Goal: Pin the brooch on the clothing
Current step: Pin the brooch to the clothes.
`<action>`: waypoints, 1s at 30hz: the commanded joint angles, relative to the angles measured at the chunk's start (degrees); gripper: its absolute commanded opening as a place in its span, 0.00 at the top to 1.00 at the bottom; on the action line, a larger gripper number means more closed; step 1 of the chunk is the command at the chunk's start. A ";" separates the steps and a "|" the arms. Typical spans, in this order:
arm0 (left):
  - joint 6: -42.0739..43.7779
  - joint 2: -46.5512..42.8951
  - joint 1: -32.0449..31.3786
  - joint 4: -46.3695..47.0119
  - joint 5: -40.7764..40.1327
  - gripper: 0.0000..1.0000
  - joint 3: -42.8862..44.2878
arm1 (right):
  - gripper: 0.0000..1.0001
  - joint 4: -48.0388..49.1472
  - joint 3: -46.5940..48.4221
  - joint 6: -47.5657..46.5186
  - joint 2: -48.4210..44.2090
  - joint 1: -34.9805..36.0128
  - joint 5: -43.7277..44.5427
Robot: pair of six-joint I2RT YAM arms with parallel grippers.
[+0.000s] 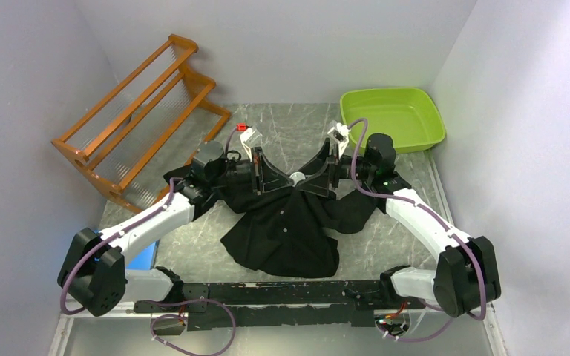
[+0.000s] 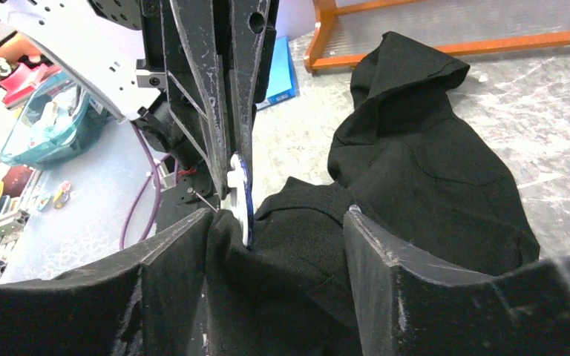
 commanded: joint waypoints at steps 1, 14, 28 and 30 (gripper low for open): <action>0.63 -0.14 -0.65 1.97 1.90 0.97 3.38 | 0.37 3.67 2.83 -0.30 1.05 0.65 -1.36; 1.75 0.06 -0.95 0.37 1.52 0.97 4.19 | 0.48 -0.47 4.15 -3.28 1.88 1.24 -0.72; 3.27 -1.13 -0.93 -2.32 0.47 0.97 4.44 | 0.25 -1.64 0.54 -8.63 -4.04 0.67 -3.38; 3.41 -1.29 -0.92 -2.42 0.48 0.97 4.46 | 0.25 -0.84 -0.05 -8.20 -4.71 0.47 -3.38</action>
